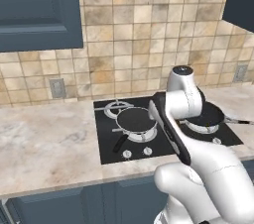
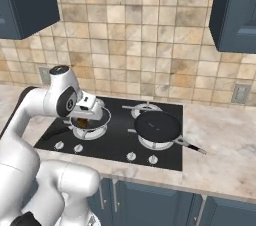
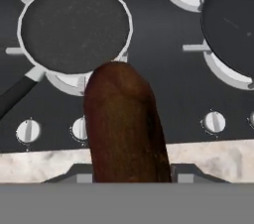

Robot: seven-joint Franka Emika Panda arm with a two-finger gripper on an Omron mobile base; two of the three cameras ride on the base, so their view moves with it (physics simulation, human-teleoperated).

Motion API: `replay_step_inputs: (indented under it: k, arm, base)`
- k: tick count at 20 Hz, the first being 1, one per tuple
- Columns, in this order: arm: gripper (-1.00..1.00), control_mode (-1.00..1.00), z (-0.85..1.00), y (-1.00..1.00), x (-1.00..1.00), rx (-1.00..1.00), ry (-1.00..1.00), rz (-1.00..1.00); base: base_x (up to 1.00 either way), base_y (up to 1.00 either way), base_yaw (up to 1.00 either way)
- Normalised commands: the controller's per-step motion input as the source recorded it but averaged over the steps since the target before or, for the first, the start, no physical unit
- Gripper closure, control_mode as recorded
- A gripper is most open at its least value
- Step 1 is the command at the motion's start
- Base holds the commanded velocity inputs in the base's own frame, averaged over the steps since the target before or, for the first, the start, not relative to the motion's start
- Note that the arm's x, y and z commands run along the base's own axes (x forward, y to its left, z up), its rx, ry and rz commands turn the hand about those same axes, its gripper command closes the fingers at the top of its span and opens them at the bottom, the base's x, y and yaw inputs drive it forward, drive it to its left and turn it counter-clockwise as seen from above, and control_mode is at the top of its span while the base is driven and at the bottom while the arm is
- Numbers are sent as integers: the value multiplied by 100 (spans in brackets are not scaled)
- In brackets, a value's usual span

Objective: Place both pans onto different burners. Then place the sweet potato and the steak on different pans.

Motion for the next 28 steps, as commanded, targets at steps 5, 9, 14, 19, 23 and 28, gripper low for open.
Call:
replay_step_inputs:
  k: [5, 9, 14, 19, 23, 28]
  arm:
    - [100, -100, 0, 41, 96, 0, -1, 0]
    - [100, -100, -1, 11, 97, 4, -1, 0]
    - [100, -100, -20, 5, 73, 3, 0, 0]
    - [100, -100, -41, 11, 38, 0, 0, 0]
    - [100, -100, -53, 13, 3, 0, 0, 0]
    - [100, -100, -53, 6, 0, 0, 0, 0]
  base:
    - [0, 0, 0]
    - [0, 0, 0]
    - [0, 0, 0]
    - [0, 0, 0]
    - [0, 0, 0]
    - [0, 0, 0]
